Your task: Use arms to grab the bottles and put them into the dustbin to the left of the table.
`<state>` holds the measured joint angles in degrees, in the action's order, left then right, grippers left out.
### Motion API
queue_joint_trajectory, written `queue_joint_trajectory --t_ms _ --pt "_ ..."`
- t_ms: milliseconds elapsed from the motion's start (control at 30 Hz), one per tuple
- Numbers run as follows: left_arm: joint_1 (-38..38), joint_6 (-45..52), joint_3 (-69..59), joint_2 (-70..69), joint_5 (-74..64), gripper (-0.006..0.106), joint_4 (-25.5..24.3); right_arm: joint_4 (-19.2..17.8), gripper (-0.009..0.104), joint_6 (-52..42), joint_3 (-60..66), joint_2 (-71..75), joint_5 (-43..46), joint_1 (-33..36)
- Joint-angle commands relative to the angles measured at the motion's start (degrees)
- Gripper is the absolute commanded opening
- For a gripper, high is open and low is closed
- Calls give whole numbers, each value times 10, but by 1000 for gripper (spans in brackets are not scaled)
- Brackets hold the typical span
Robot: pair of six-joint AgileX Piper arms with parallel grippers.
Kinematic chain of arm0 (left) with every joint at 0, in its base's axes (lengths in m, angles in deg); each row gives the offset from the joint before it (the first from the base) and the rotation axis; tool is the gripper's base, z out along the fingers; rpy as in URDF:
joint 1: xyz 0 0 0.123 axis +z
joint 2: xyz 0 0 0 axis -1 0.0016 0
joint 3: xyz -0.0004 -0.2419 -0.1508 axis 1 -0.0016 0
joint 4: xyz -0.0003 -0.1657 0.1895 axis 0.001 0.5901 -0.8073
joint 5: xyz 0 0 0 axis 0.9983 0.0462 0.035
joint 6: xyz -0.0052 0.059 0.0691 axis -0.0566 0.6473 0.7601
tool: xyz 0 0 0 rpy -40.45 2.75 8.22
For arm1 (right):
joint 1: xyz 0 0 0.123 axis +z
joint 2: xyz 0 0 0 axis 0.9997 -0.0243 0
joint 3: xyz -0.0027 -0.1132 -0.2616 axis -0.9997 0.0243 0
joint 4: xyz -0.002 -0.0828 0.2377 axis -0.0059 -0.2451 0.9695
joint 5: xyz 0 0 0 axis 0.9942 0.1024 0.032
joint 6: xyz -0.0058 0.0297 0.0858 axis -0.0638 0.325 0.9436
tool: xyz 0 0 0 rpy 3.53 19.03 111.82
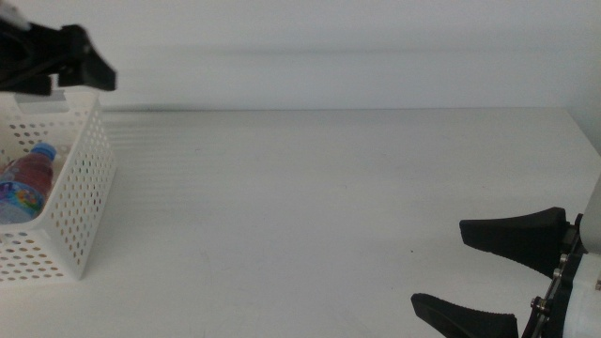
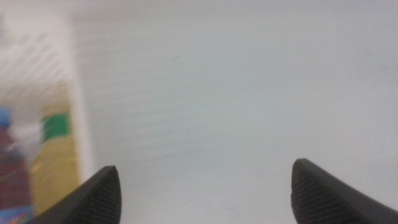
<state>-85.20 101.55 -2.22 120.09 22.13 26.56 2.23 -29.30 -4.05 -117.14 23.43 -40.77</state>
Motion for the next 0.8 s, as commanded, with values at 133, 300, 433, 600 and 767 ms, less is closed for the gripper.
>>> queue_joint_trajectory --t_ms 133,300,433,600,767 --pt "-102 42 9 -76 46 89 31 0 70 -5 -14 3 40 0" --pt "-220 43 -25 -98 134 89 13 0 70 -5 -14 3 40 0" --pt "-298 -3 -106 -140 270 89 -47 0 70 -5 -14 3 40 0" --pt "-332 -132 -185 -198 349 89 -141 0 70 -5 -14 3 40 0" --pt "-331 -189 -207 -232 344 89 -216 0 70 -5 -14 3 40 0"
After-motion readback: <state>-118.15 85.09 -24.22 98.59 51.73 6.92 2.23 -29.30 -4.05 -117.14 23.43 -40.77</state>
